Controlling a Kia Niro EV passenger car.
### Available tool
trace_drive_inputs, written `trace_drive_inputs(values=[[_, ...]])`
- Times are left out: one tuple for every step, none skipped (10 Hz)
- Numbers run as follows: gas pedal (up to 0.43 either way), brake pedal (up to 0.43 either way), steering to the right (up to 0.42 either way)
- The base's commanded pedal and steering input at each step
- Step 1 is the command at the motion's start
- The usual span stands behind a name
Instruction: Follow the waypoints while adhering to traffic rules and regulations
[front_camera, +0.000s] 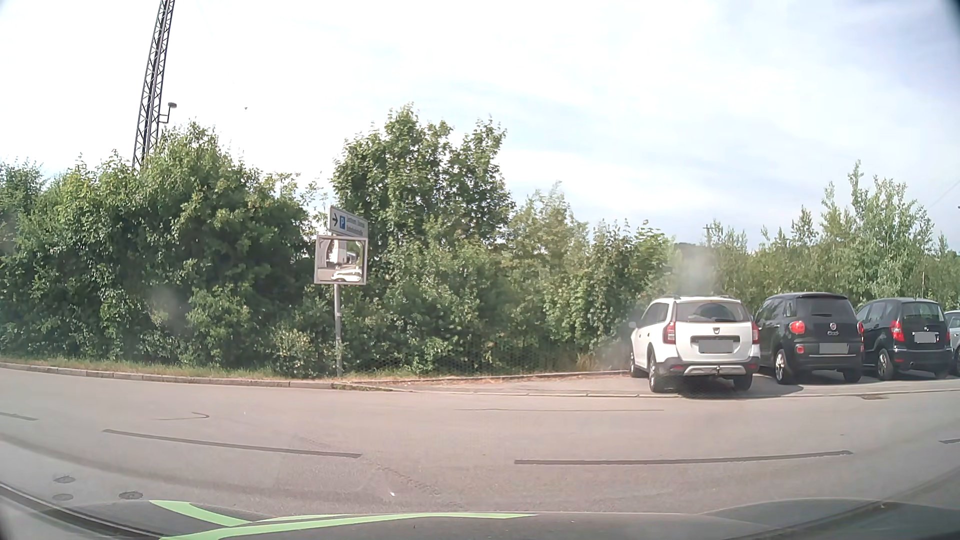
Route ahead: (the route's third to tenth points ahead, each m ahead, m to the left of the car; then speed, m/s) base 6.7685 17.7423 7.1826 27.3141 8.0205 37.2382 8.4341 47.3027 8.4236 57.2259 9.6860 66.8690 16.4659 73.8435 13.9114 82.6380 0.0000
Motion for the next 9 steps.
trace_drive_inputs(values=[[0.0, 0.28, -0.075], [0.0, 0.28, -0.075], [0.0, 0.28, -0.075], [0.0, 0.28, -0.075], [0.0, 0.28, -0.075], [0.0, 0.28, -0.075], [0.0, 0.28, -0.075], [0.0, 0.28, -0.075], [0.0, 0.28, -0.075]])
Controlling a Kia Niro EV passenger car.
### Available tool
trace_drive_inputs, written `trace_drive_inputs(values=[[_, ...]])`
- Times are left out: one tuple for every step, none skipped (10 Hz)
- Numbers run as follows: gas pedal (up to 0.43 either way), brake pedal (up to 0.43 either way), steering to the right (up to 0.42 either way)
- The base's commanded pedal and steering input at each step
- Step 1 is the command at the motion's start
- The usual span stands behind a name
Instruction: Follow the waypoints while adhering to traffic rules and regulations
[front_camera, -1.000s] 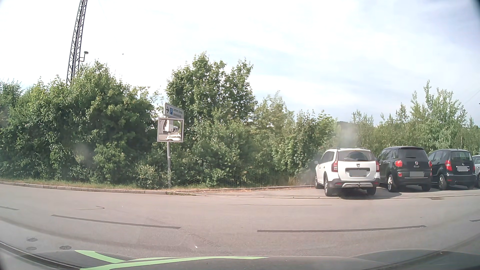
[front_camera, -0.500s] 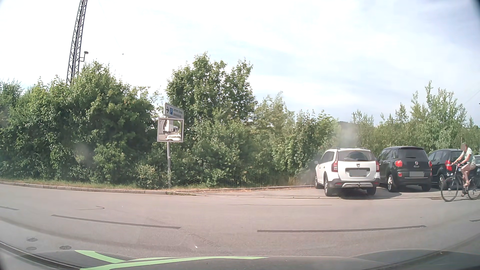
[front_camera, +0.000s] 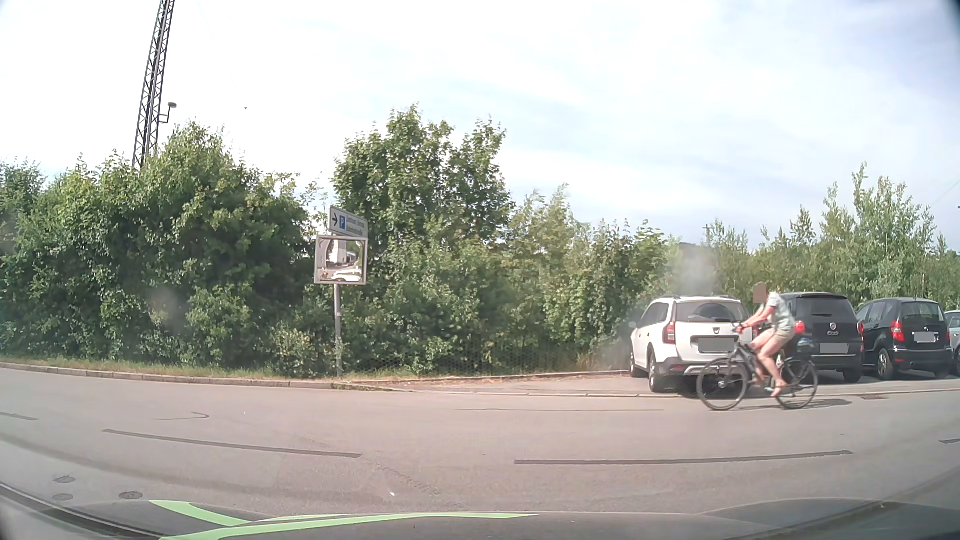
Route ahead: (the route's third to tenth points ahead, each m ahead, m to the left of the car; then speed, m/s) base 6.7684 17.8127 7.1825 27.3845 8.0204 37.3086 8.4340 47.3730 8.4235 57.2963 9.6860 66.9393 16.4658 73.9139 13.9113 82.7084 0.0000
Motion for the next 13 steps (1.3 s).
trace_drive_inputs(values=[[0.0, 0.28, -0.075], [0.0, 0.28, -0.075], [0.0, 0.28, -0.075], [0.0, 0.287, -0.075], [0.0, 0.28, -0.075], [0.0, 0.28, -0.075], [0.0, 0.28, -0.075], [0.0, 0.28, -0.075], [0.0, 0.28, -0.075], [0.0, 0.287, -0.075], [0.0, 0.28, -0.075], [0.0, 0.287, -0.075], [0.0, 0.287, -0.075]])
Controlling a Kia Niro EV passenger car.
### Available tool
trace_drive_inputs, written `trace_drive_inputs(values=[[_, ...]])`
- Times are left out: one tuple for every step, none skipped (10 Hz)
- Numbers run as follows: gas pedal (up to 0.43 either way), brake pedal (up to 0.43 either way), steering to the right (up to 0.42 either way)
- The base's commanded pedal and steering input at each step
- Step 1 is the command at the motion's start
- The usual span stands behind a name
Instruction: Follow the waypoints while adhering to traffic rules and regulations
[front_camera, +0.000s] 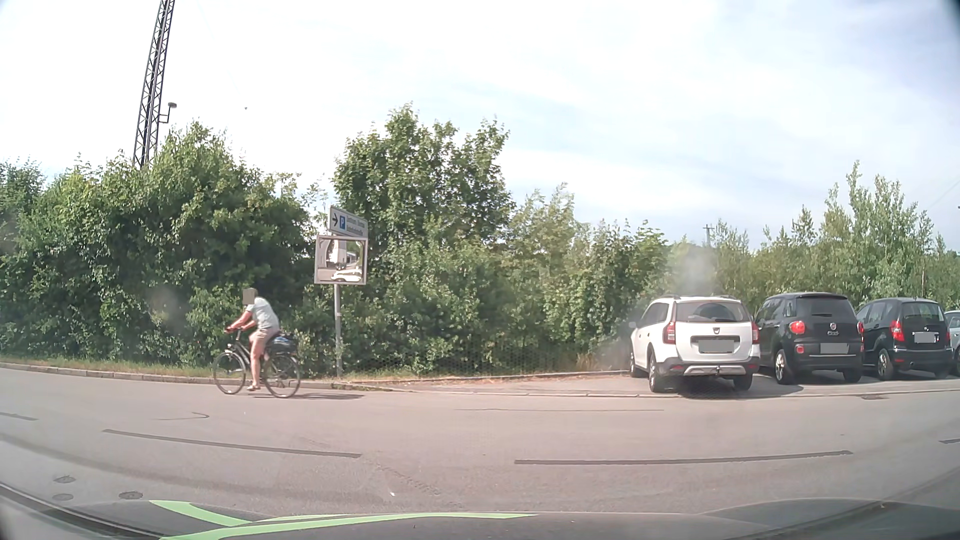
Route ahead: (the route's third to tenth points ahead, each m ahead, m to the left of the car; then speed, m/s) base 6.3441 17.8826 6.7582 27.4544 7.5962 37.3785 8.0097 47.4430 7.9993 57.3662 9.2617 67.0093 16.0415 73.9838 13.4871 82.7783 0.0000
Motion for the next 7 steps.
trace_drive_inputs(values=[[0.0, 0.28, -0.075], [0.0, 0.28, -0.075], [0.0, 0.287, -0.075], [0.0, 0.28, -0.075], [0.0, 0.287, -0.075], [0.0, 0.287, -0.075], [0.0, 0.287, -0.075]])
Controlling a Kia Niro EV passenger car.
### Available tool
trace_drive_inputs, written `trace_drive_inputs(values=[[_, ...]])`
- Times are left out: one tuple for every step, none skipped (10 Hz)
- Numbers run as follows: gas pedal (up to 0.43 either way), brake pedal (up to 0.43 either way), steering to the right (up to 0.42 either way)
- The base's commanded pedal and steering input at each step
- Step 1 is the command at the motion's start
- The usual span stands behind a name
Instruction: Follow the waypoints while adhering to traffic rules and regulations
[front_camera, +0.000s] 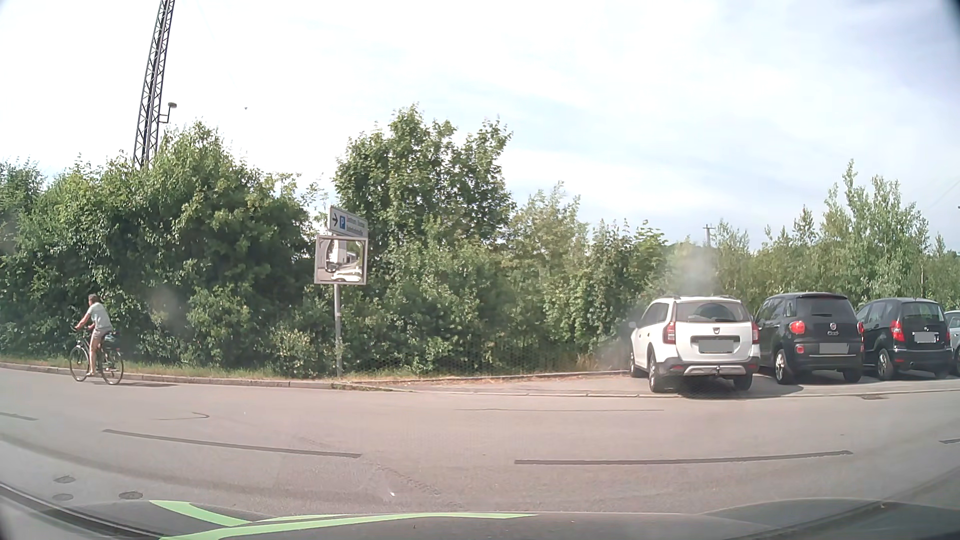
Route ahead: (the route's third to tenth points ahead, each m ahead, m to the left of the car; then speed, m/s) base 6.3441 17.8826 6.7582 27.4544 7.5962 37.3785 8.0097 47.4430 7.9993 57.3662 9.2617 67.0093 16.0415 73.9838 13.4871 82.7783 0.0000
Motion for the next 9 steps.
trace_drive_inputs(values=[[0.0, 0.287, -0.075], [0.0, 0.28, -0.075], [0.0, 0.28, -0.075], [0.0, 0.287, -0.075], [0.0, 0.28, -0.075], [0.0, 0.274, -0.075], [0.0, 0.244, -0.075], [0.0, 0.183, -0.075], [0.0, 0.146, -0.075]])
